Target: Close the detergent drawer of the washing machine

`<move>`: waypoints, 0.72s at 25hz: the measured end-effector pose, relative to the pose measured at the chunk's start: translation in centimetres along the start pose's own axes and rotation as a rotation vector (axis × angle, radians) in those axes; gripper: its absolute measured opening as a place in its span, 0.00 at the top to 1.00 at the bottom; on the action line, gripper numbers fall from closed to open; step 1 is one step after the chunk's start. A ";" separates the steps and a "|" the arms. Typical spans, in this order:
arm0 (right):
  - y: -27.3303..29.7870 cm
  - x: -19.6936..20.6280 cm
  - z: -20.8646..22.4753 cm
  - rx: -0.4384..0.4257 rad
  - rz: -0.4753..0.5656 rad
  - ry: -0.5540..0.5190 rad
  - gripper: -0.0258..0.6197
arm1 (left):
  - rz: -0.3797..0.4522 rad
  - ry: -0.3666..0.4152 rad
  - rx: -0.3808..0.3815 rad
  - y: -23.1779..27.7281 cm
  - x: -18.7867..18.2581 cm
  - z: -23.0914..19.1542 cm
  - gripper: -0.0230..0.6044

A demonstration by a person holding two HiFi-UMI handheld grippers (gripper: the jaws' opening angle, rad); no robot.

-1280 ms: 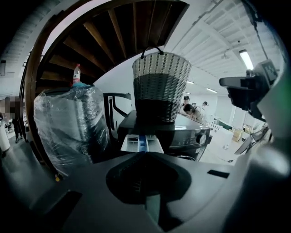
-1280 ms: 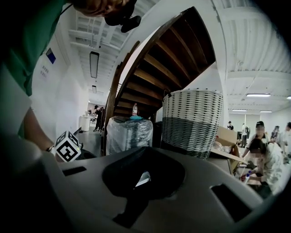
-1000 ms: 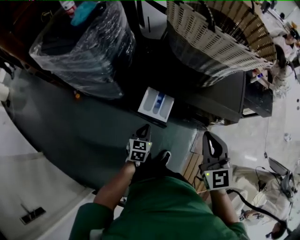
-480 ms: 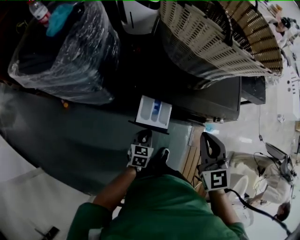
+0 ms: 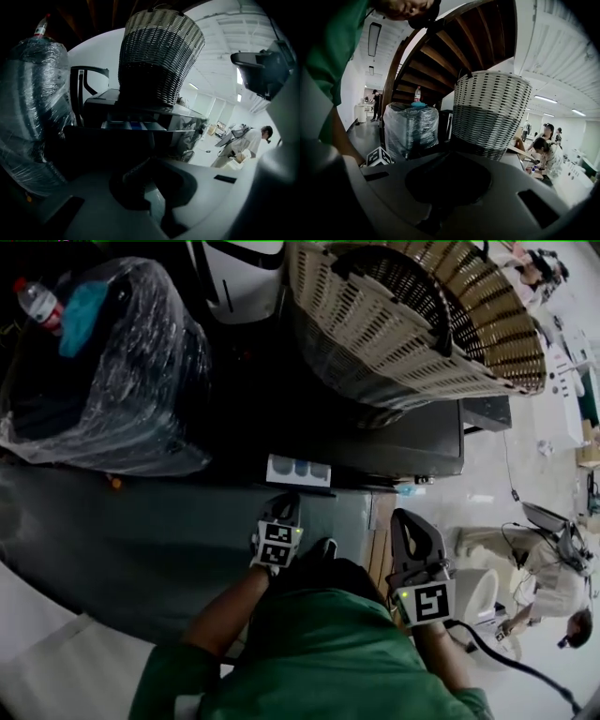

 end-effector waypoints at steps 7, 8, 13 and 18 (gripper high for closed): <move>1.3 1.3 1.8 0.011 -0.005 0.044 0.94 | -0.009 0.026 -0.009 2.3 -2.1 -0.5 0.93; 1.4 1.2 2.2 0.009 0.004 0.045 0.94 | -0.011 0.029 -0.015 2.6 -2.4 -0.6 0.93; 2.1 2.3 4.1 0.012 0.013 0.078 0.94 | -0.015 0.041 -0.045 4.1 -4.0 -0.8 0.93; 2.9 3.3 5.2 0.006 -0.001 0.097 0.94 | -0.015 0.028 -0.066 5.1 -4.9 -1.1 0.93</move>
Point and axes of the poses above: the fingertips, and each gripper's own axes: y forward along the fingers, z to its right, x out of its underside, the point moved 7 cm from there along -y, backward along the fingers, and after that the axes turned 11 degrees about -y, right-handed, at the moved point
